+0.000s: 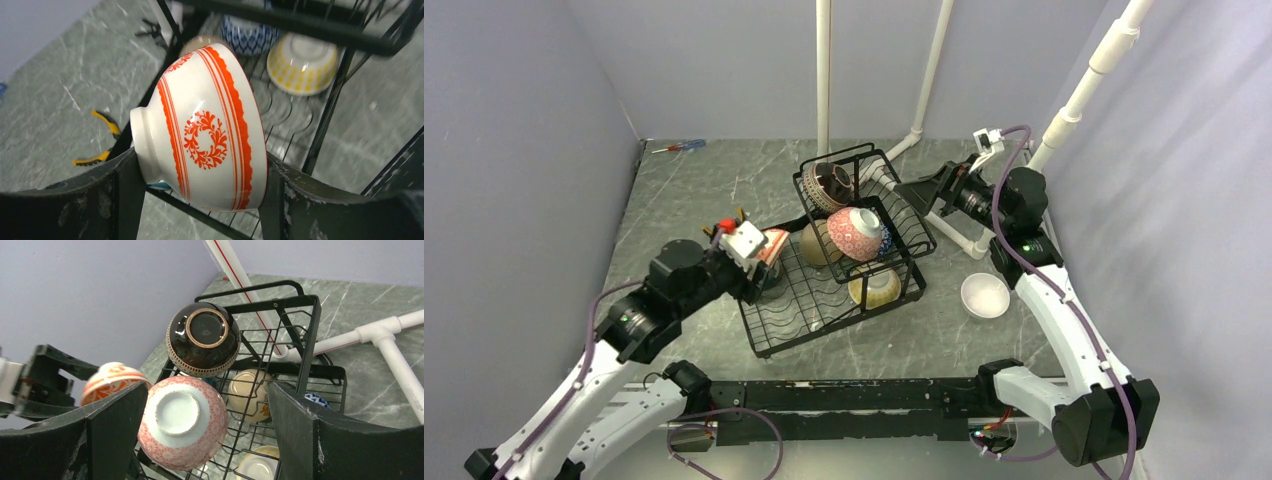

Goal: Load the bowls into the dish rack
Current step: Turn the bowl upside down on the dish rack.

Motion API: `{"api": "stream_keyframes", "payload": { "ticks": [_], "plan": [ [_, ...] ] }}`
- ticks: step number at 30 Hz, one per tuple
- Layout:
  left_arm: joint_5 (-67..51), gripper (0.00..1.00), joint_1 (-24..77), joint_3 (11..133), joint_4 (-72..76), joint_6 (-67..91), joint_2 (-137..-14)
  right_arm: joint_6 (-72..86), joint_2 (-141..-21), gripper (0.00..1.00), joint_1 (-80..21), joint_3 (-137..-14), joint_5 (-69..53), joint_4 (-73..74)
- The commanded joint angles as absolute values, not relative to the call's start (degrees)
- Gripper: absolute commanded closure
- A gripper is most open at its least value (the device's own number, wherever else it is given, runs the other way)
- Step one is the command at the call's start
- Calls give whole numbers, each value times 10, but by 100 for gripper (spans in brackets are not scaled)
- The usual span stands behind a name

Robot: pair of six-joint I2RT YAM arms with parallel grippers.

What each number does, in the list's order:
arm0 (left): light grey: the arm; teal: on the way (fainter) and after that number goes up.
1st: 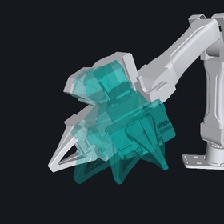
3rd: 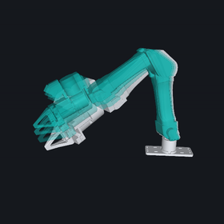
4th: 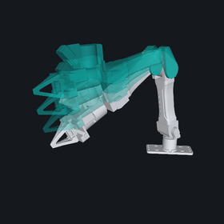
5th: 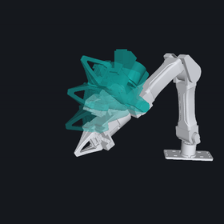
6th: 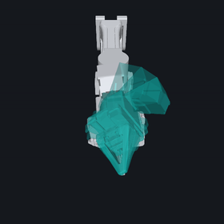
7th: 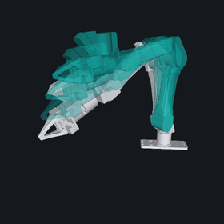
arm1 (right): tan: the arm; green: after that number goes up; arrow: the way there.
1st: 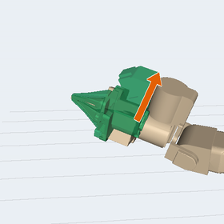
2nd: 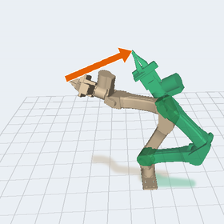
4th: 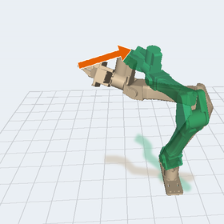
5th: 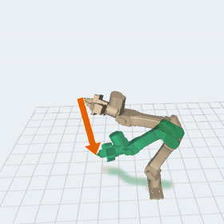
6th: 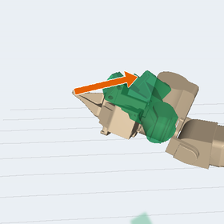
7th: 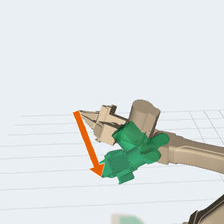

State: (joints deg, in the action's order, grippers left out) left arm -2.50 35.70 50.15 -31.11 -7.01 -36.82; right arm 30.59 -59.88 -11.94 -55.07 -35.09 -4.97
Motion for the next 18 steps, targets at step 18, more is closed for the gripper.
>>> {"api": "stream_keyframes", "payload": {
  "ticks": [18],
  "plan": [
    [-138,97,359,335,-8,-391,-511,247,-579,4,-117,-528,-329,-24]
  ]
}}
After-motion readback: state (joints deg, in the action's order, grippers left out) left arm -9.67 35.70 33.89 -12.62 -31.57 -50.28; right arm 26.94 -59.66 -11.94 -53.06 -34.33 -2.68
